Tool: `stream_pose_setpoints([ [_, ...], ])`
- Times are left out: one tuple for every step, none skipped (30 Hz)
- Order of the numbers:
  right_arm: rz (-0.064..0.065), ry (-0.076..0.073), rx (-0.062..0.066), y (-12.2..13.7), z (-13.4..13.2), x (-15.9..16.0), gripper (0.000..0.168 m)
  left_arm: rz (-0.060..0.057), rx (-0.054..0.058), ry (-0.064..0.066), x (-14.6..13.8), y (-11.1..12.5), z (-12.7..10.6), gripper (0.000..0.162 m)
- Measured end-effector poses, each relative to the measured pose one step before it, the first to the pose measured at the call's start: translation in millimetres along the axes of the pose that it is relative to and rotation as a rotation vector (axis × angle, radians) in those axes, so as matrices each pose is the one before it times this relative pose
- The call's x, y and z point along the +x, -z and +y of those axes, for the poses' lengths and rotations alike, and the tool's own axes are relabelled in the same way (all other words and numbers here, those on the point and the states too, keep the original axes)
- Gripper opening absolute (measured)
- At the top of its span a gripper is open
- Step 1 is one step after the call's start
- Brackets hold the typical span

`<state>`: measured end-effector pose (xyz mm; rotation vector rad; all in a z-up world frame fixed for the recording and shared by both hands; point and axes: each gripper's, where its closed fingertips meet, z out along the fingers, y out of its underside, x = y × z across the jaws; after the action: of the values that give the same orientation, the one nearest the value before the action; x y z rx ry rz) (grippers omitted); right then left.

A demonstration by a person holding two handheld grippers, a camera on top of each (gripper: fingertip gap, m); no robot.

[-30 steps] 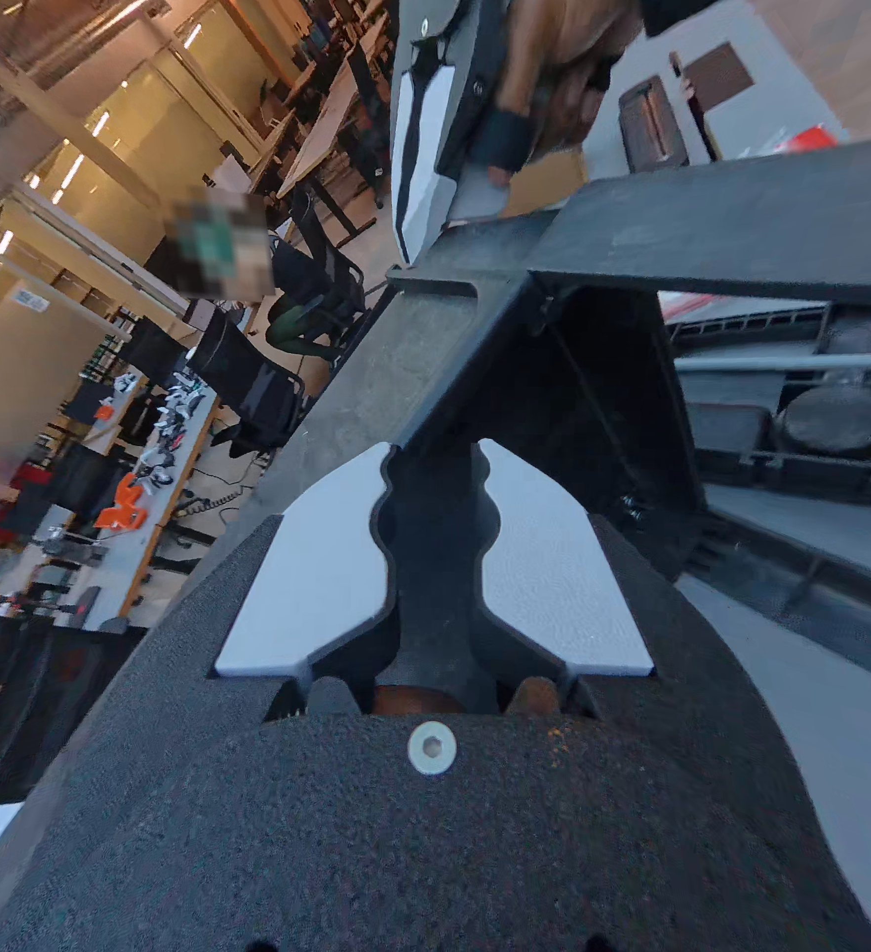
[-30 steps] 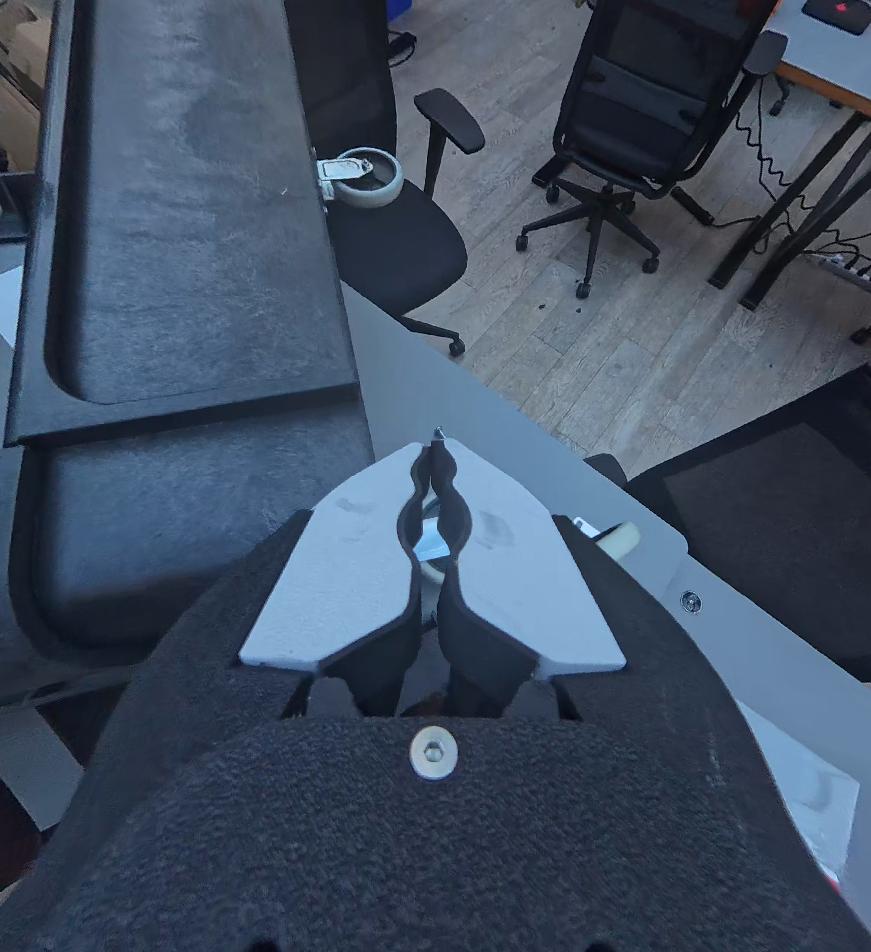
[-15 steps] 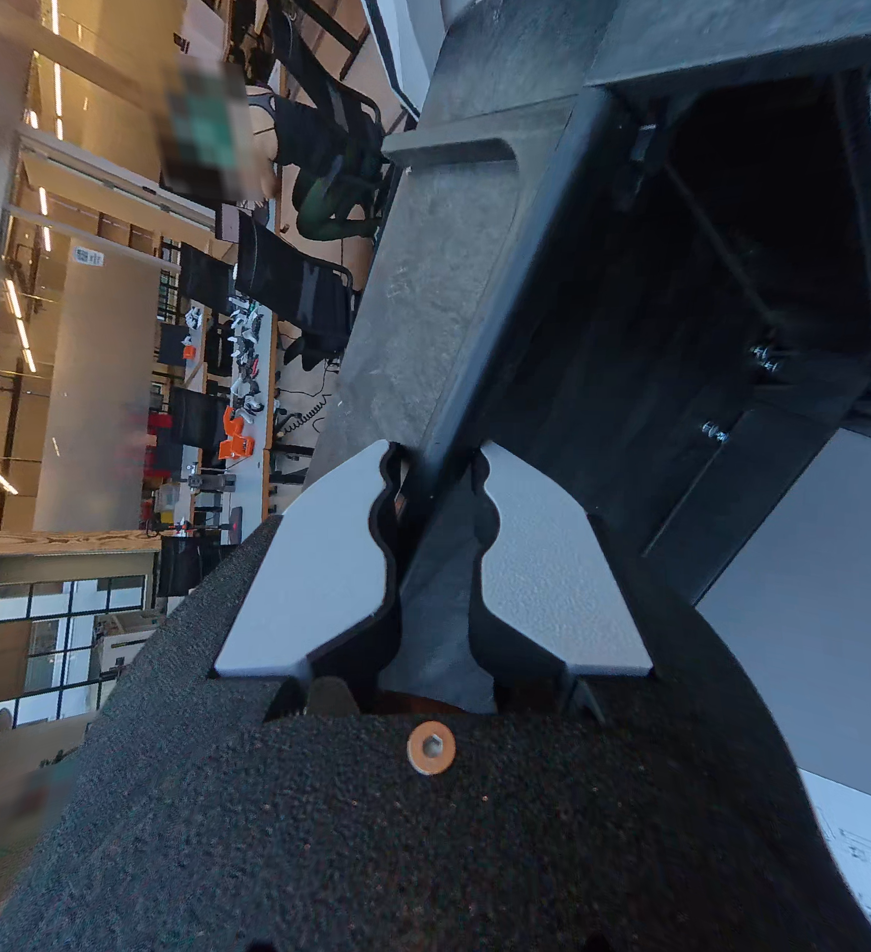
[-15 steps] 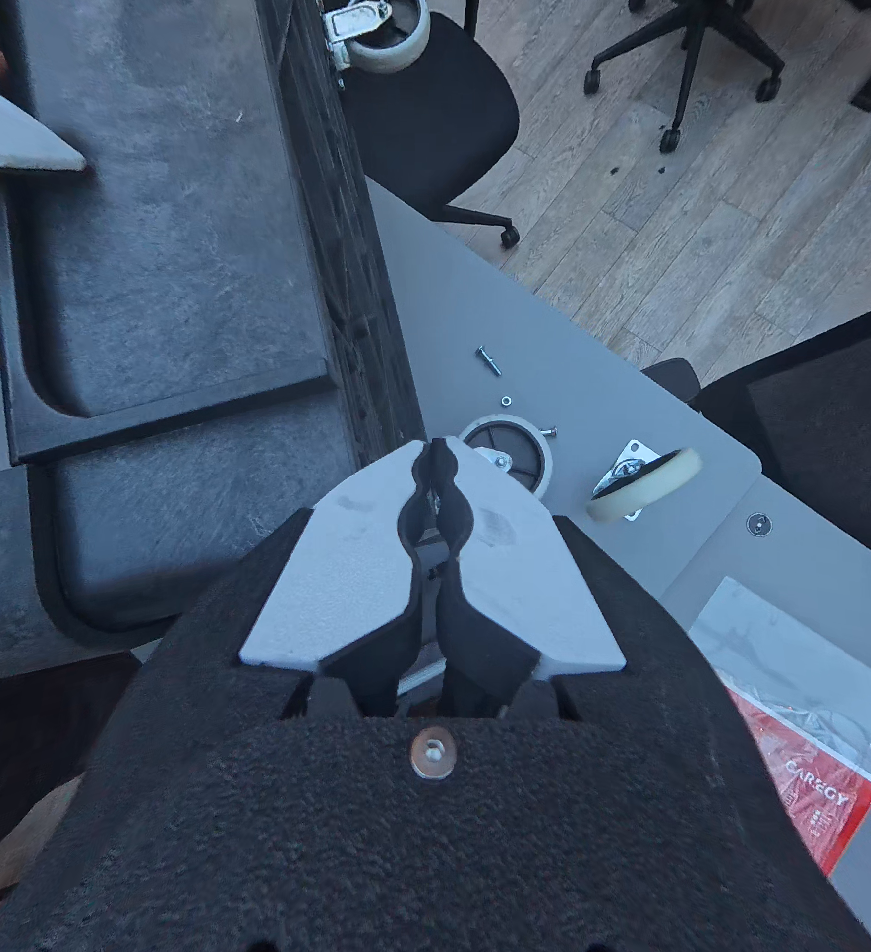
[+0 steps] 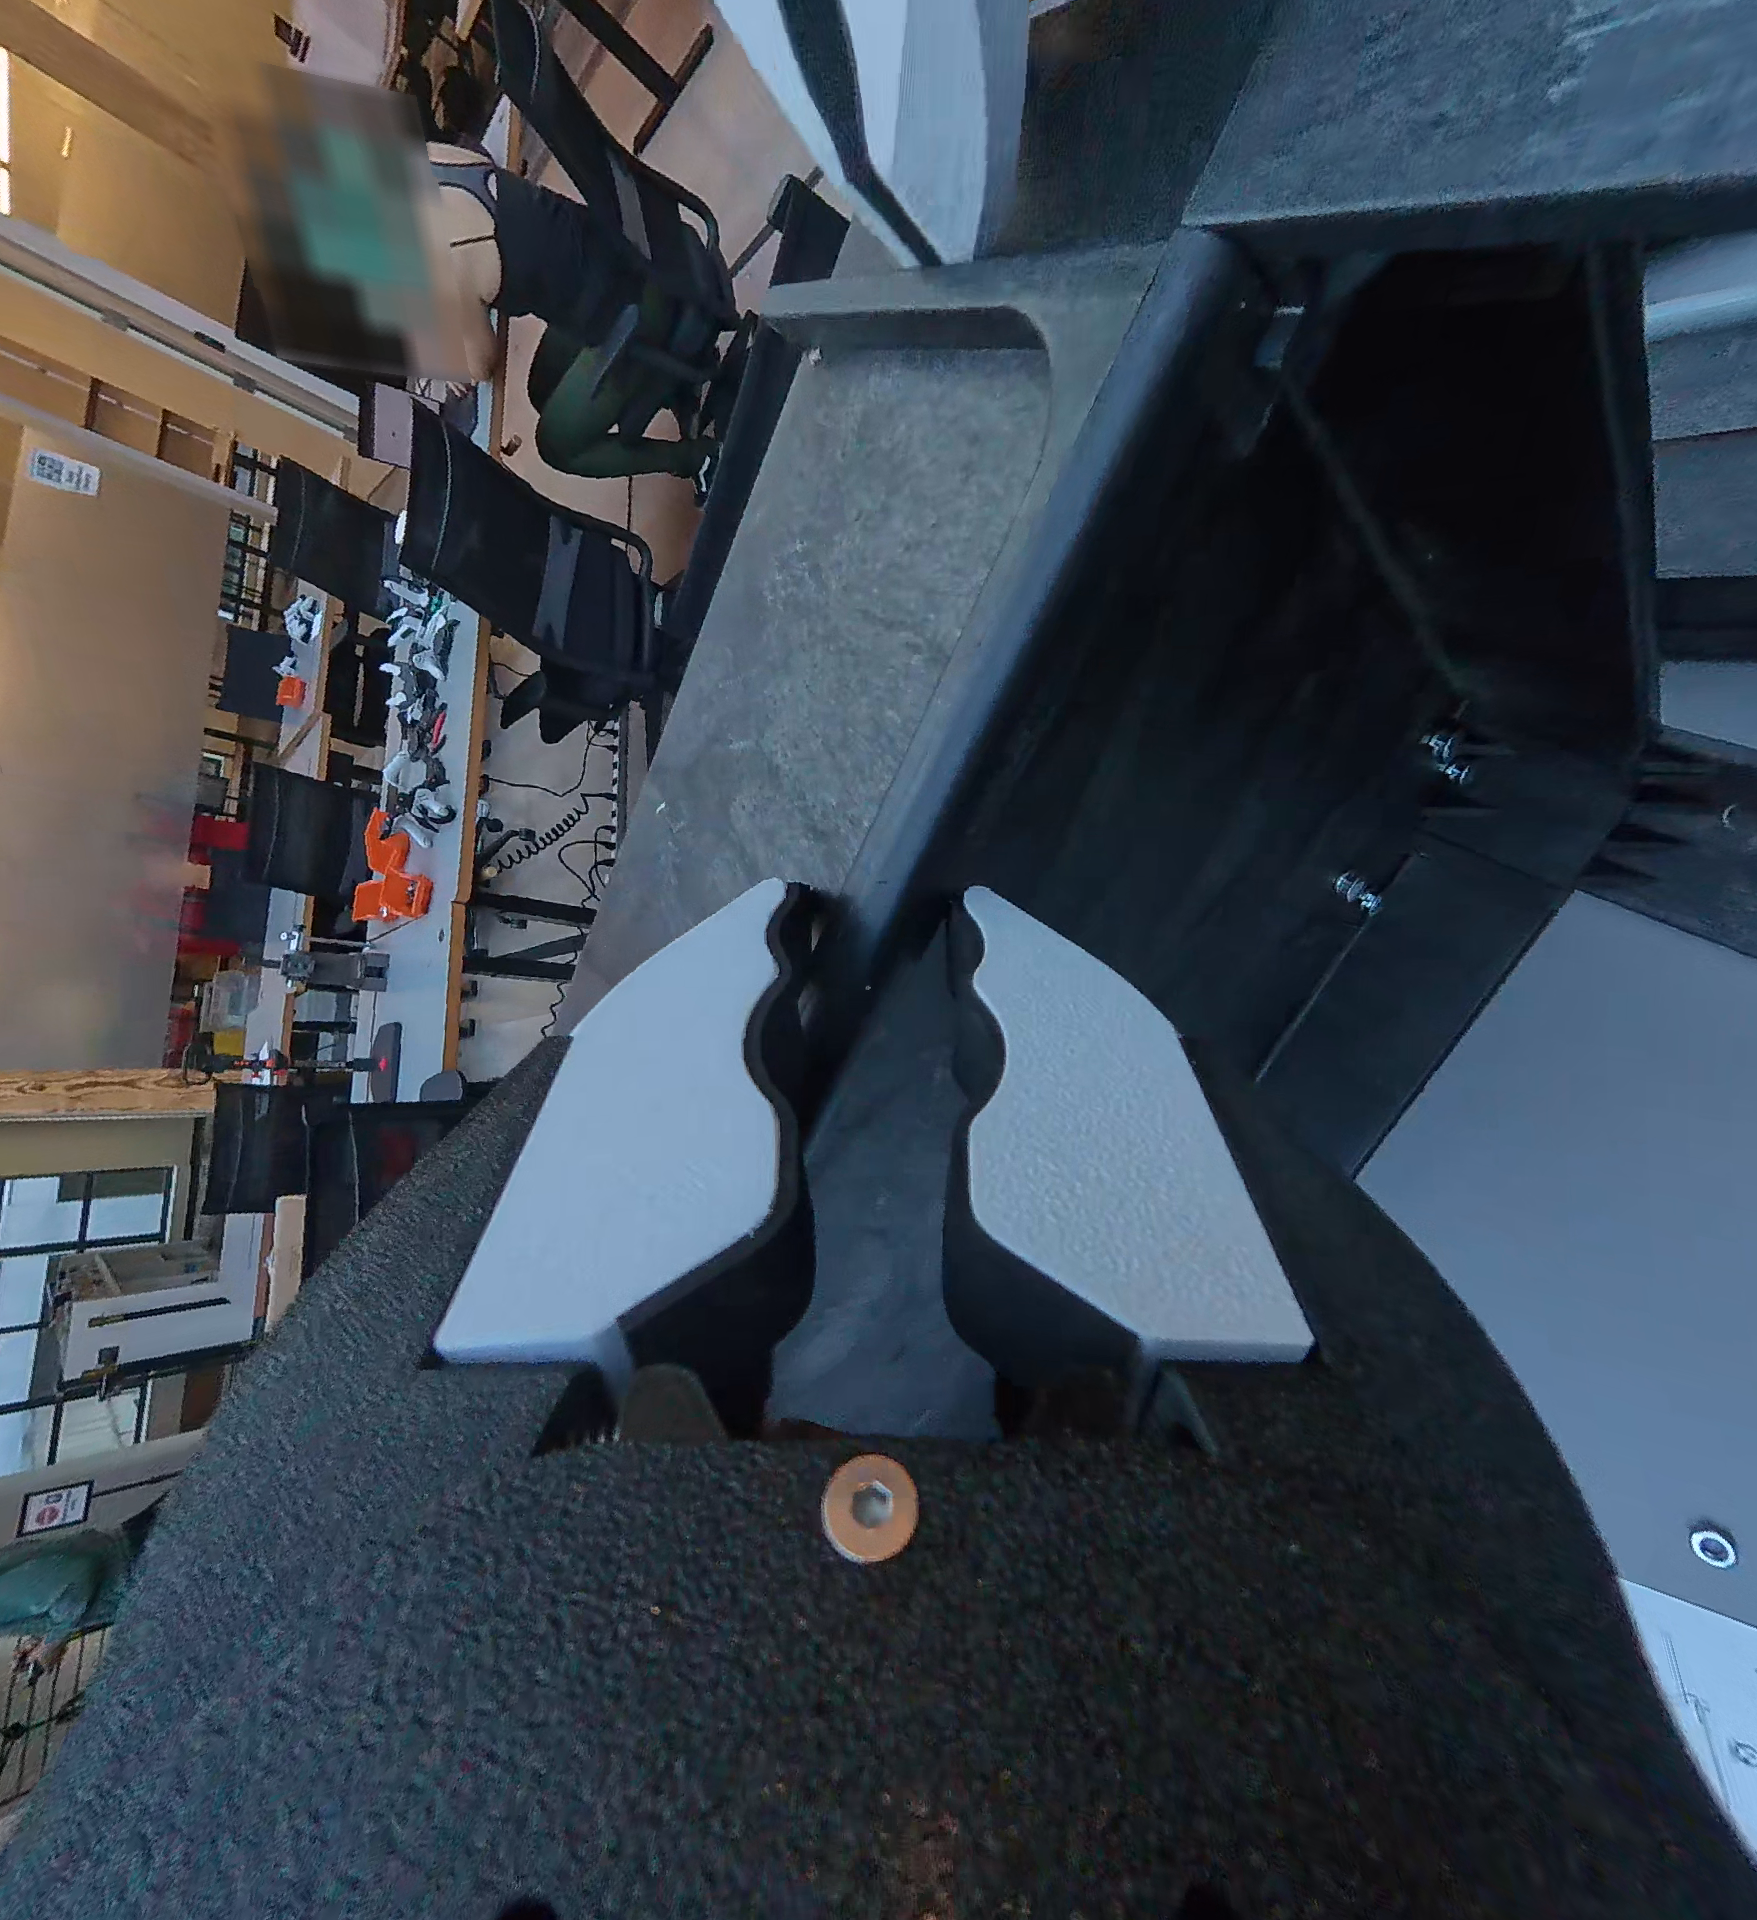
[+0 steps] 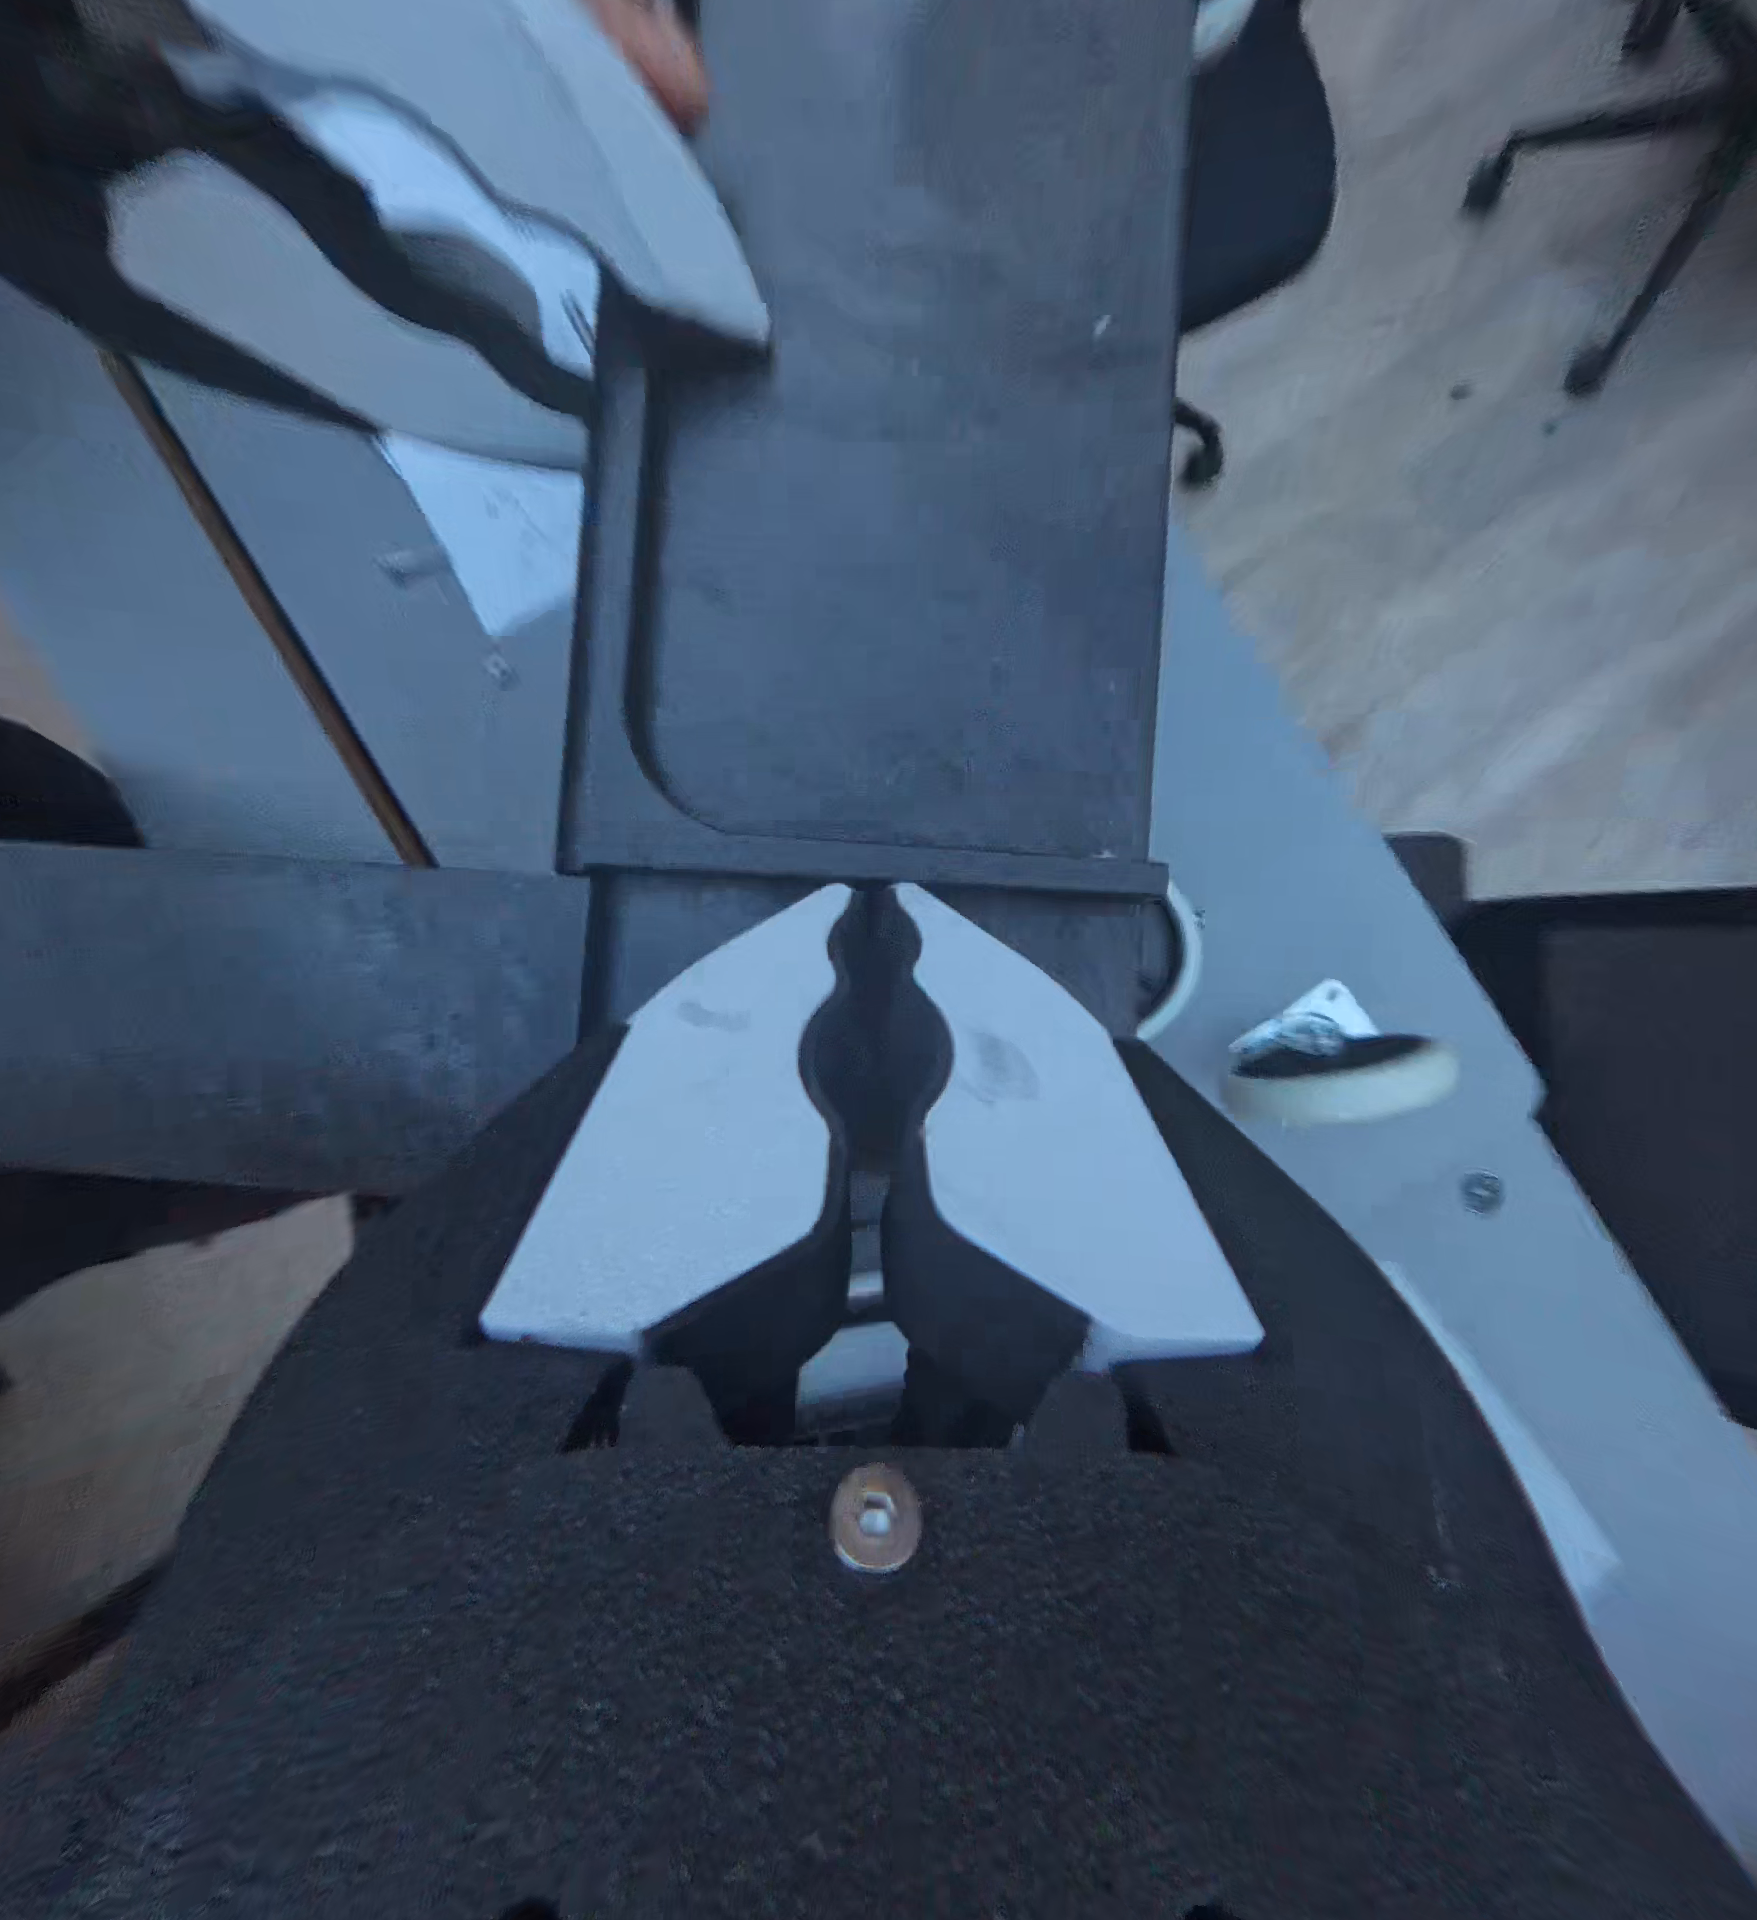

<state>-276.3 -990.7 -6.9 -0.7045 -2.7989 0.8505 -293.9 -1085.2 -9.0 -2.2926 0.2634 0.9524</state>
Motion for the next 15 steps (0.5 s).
stream_pose_setpoints([
  [0.0635,0.0231,-0.0298,1.02,0.30,6.54,0.005,-0.0035,0.0010,0.0037,-0.42,-0.34,0.32,0.026],
  [0.0440,0.0069,-0.0204,2.06,2.59,6.45,0.004,-0.0003,-0.0002,0.0003,0.12,0.07,-0.13,0.026],
  [0.0526,0.0082,-0.0109,4.23,3.45,9.21,0.004,0.0022,-0.0010,0.0034,0.33,0.16,-0.34,0.026],
  [0.0415,-0.0100,0.0256,5.57,-0.28,9.75,0.004,-0.0020,-0.0004,0.0033,0.05,-0.03,0.10,0.026],
  [0.0170,-0.0213,0.0398,5.52,-1.97,7.72,0.004,-0.0014,0.0012,0.0083,-0.11,0.16,0.25,0.026],
  [0.0076,-0.0178,0.0337,4.09,-1.70,6.64,0.004,-0.0025,0.0020,0.0014,0.17,0.18,0.16,0.026],
  [-0.0206,-0.0206,0.0247,1.98,-1.44,2.71,0.003,0.0006,-0.0004,0.0009,0.30,0.13,-0.27,0.026],
  [-0.0291,-0.0250,0.0160,-0.54,-1.51,1.27,0.003,0.0009,-0.0014,0.0005,0.12,0.02,-0.26,0.026],
  [-0.0248,-0.0211,0.0051,-2.96,-0.88,1.19,0.004,0.0008,0.0003,0.0001,-0.03,-0.03,-0.05,0.026],
  [-0.0338,-0.0135,-0.0089,-5.00,0.68,-1.00,0.009,0.0000,0.0018,-0.0003,-0.26,-0.11,0.11,0.026],
  [-0.0220,-0.0099,-0.0164,-6.13,1.23,0.44,0.012,-0.0013,0.0005,0.0005,-0.29,-0.26,0.10,0.026],
  [0.0035,-0.0146,-0.0097,-5.29,0.09,4.53,0.022,-0.0003,0.0001,0.0008,-0.10,-0.31,-0.16,0.026],
  [-0.0089,-0.0342,0.0162,-2.61,-2.98,4.06,0.031,0.0004,-0.0011,0.0011,-0.12,-0.29,-0.10,0.026],
  [-0.0447,-0.0581,0.0421,-0.10,-5.91,0.26,0.033,0.0007,0.0002,0.0004,-0.31,-0.14,0.03,0.026],
  [-0.0621,-0.0576,0.0163,-1.04,-2.07,-2.60,0.037,0.0004,0.0001,0.0008,-0.12,-0.12,0.18,0.026],
])
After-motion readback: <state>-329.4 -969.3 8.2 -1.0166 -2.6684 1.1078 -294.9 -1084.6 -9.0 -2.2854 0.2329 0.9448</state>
